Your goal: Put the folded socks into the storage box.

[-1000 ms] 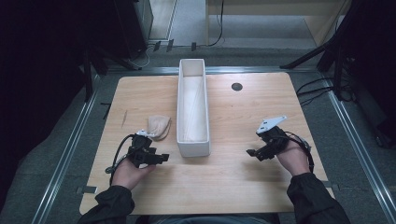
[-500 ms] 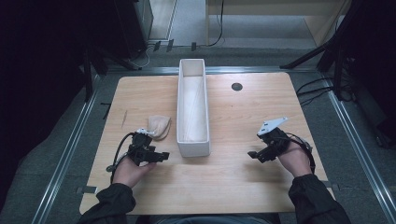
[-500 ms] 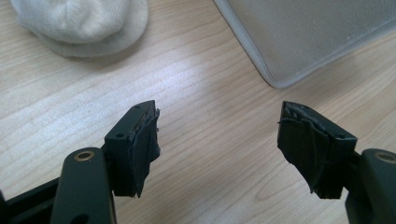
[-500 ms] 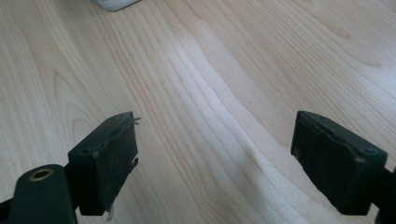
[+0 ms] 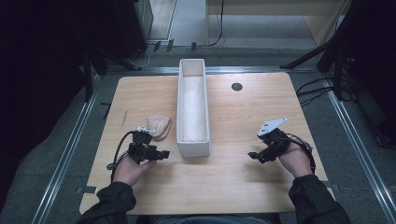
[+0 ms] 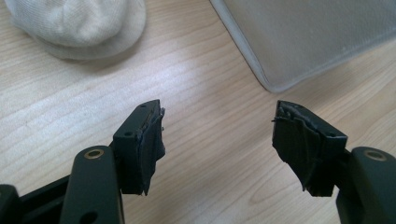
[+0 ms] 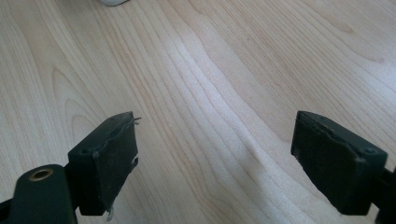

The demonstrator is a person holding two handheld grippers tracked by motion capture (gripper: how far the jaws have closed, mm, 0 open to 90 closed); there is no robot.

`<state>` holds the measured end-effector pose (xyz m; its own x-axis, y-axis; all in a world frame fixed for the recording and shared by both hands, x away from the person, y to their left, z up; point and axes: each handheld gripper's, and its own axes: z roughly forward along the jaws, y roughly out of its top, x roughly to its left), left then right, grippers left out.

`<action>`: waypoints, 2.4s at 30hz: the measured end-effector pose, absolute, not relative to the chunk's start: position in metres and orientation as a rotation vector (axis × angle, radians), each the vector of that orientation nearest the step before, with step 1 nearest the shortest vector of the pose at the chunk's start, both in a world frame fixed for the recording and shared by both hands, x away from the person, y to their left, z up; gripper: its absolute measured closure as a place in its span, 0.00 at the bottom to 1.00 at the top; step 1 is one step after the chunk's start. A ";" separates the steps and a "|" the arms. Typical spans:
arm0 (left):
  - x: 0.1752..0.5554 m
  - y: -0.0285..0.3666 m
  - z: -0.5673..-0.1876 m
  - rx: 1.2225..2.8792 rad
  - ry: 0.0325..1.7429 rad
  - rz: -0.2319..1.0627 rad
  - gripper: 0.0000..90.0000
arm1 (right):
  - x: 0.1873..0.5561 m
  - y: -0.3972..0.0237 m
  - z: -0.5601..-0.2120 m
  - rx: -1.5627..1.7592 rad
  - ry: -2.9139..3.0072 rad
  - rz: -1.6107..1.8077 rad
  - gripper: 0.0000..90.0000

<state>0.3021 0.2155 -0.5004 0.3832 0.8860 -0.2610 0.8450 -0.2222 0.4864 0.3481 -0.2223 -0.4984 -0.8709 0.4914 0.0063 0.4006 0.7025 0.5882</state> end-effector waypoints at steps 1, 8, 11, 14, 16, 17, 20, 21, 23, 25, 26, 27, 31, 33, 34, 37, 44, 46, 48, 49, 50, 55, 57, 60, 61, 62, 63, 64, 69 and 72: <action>0.304 0.216 -0.500 2.079 1.500 0.101 0.36 | 0.348 -0.222 -0.499 0.727 2.757 0.897 0.16; 0.313 0.215 -0.495 2.080 1.527 0.106 0.33 | 0.348 -0.222 -0.500 0.726 2.758 0.889 0.16; 0.320 0.219 -0.490 2.071 1.555 0.127 0.32 | 0.348 -0.223 -0.500 0.737 2.761 0.888 0.16; 0.331 0.221 -0.482 2.072 1.574 0.148 0.32 | 0.348 -0.223 -0.500 0.735 2.761 0.888 0.16; 0.334 0.221 -0.480 2.071 1.575 0.146 0.32 | 0.347 -0.223 -0.500 0.732 2.759 0.886 0.16; 0.336 0.221 -0.479 2.073 1.577 0.143 0.32 | 0.347 -0.223 -0.500 0.732 2.759 0.886 0.16; 0.348 0.224 -0.479 2.078 1.607 0.119 0.32 | 0.348 -0.224 -0.500 0.733 2.761 0.887 0.16; 0.348 0.224 -0.479 2.078 1.607 0.119 0.33 | 0.348 -0.224 -0.500 0.733 2.761 0.887 0.16; 0.358 0.228 -0.477 2.078 1.625 0.095 0.33 | 0.347 -0.224 -0.500 0.735 2.764 0.879 0.16; 0.363 0.230 -0.476 2.078 1.634 0.090 0.35 | 0.348 -0.224 -0.500 0.728 2.768 0.880 0.16; 0.364 0.231 -0.476 2.073 1.643 0.093 0.35 | 0.347 -0.224 -0.501 0.728 2.766 0.880 0.16; 0.364 0.231 -0.476 2.073 1.643 0.093 0.35 | 0.348 -0.224 -0.500 0.728 2.767 0.879 0.16; 0.374 0.236 -0.476 2.054 1.696 0.075 0.35 | 0.347 -0.224 -0.501 0.735 2.766 0.877 0.16; 0.376 0.236 -0.476 2.050 1.706 0.078 0.35 | 0.347 -0.225 -0.501 0.741 2.767 0.873 0.16; 0.379 0.236 -0.477 2.055 1.726 0.080 0.35 | 0.347 -0.225 -0.501 0.743 2.767 0.871 0.16; 0.385 0.234 -0.477 2.070 1.744 0.076 0.34 | 0.346 -0.226 -0.501 0.743 2.759 0.879 0.16; 0.400 0.228 -0.479 2.080 1.778 0.074 0.34 | 0.344 -0.226 -0.501 0.753 2.760 0.873 0.16; 0.405 0.228 -0.480 2.084 1.785 0.042 0.35 | 0.344 -0.226 -0.501 0.751 2.758 0.872 0.16; 0.408 0.225 -0.480 2.102 1.802 0.060 0.34 | 0.344 -0.225 -0.502 0.745 2.761 0.869 0.16; 0.408 0.225 -0.480 2.102 1.802 0.060 0.34 | 0.344 -0.225 -0.502 0.745 2.761 0.869 0.16; 0.410 0.224 -0.480 2.117 1.806 0.075 0.34 | 0.344 -0.225 -0.502 0.744 2.764 0.866 0.16; 0.418 0.221 -0.486 2.114 1.837 0.072 0.33 | 0.344 -0.225 -0.502 0.737 2.770 0.866 0.16; 0.418 0.221 -0.486 2.108 1.851 0.104 0.33 | 0.343 -0.225 -0.502 0.735 2.769 0.861 0.16; 0.416 0.222 -0.484 2.095 1.846 0.121 0.33 | 0.343 -0.225 -0.502 0.735 2.770 0.863 0.16; 0.419 0.222 -0.486 2.100 1.862 0.091 0.33 | 0.344 -0.225 -0.503 0.733 2.776 0.862 0.16; 0.419 0.223 -0.488 2.100 1.866 0.081 0.33 | 0.344 -0.225 -0.503 0.735 2.775 0.859 0.16; 0.421 0.223 -0.490 2.102 1.882 0.075 0.33 | 0.344 -0.224 -0.503 0.731 2.774 0.858 0.16; 0.422 0.223 -0.493 2.094 1.885 0.075 0.33 | 0.344 -0.224 -0.503 0.727 2.776 0.859 0.16; 0.424 0.218 -0.500 2.136 1.861 0.081 0.34 | 0.343 -0.223 -0.503 0.732 2.779 0.854 0.16; 0.425 0.218 -0.502 2.118 1.867 0.096 0.38 | 0.344 -0.224 -0.503 0.728 2.773 0.858 0.16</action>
<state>0.4249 0.2177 -0.5016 0.1458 0.9770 -0.1557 0.9558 -0.0984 0.2771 0.3443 -0.2241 -0.5033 -0.8711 0.4911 0.0009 0.4058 0.7187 0.5647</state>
